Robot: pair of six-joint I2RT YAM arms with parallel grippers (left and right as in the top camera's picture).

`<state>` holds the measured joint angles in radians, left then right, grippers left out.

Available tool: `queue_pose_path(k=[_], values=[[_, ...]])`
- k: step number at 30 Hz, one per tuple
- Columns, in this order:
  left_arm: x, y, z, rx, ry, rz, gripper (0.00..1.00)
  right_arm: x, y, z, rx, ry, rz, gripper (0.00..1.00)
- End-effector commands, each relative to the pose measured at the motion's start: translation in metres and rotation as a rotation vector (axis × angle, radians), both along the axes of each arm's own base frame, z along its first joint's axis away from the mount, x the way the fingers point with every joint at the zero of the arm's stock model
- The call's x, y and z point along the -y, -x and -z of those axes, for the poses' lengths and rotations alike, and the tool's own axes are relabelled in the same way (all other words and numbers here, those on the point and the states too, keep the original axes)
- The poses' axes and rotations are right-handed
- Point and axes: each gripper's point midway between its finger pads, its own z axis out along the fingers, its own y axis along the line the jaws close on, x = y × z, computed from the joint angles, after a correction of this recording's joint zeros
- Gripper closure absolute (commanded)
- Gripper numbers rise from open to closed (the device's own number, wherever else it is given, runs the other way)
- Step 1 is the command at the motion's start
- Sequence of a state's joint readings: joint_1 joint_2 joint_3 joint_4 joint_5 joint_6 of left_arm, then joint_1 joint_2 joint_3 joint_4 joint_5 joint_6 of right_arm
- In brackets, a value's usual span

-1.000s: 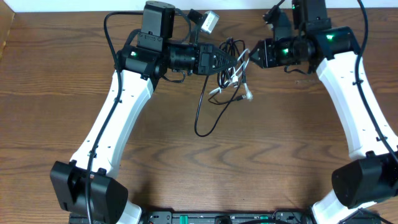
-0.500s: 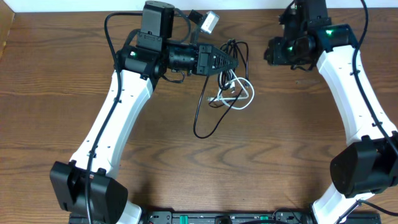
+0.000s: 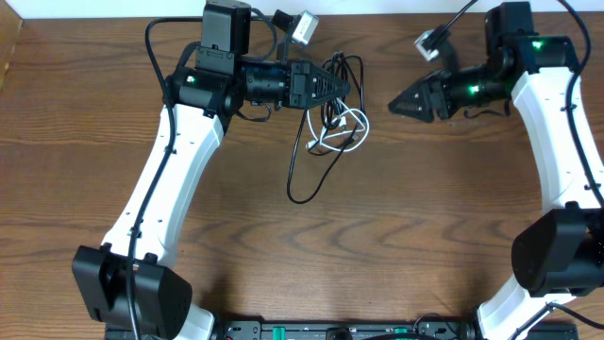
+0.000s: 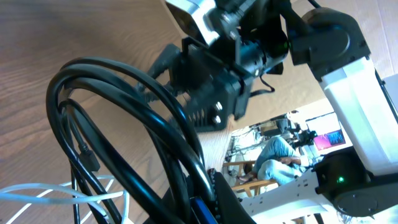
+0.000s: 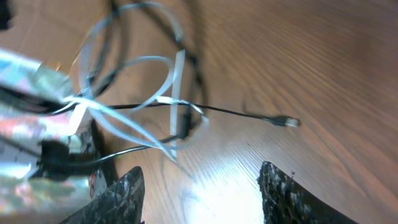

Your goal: Untangle cables

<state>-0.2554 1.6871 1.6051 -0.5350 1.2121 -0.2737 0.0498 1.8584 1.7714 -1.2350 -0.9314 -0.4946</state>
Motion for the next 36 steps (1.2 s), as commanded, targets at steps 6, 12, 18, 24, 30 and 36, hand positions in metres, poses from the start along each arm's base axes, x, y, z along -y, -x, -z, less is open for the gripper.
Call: queue_pose_path(k=[6,12,18,24,30,36], values=[[-0.001,0.000,-0.004,-0.009,0.006,-0.006,0.92,-0.048,0.021,-0.011,0.163,-0.064,-0.231,0.44],[-0.001,0.000,-0.004,-0.033,0.009,-0.013,0.92,-0.068,0.027,-0.004,0.187,-0.024,-0.286,0.44],[0.001,-0.002,-0.012,-0.082,0.041,-0.022,0.92,-0.074,0.027,0.009,0.167,0.001,-0.302,0.52],[0.003,-0.003,-0.026,-0.058,0.090,0.004,0.93,-0.075,0.023,0.016,0.144,-0.010,-0.296,0.97],[-0.002,-0.023,-0.012,0.018,0.007,-0.105,0.92,-0.060,0.014,-0.024,0.069,-0.092,-0.125,0.99],[-0.028,-0.054,0.023,-0.013,-0.176,-0.333,0.92,-0.002,0.016,-0.086,0.125,-0.078,0.125,0.99]])
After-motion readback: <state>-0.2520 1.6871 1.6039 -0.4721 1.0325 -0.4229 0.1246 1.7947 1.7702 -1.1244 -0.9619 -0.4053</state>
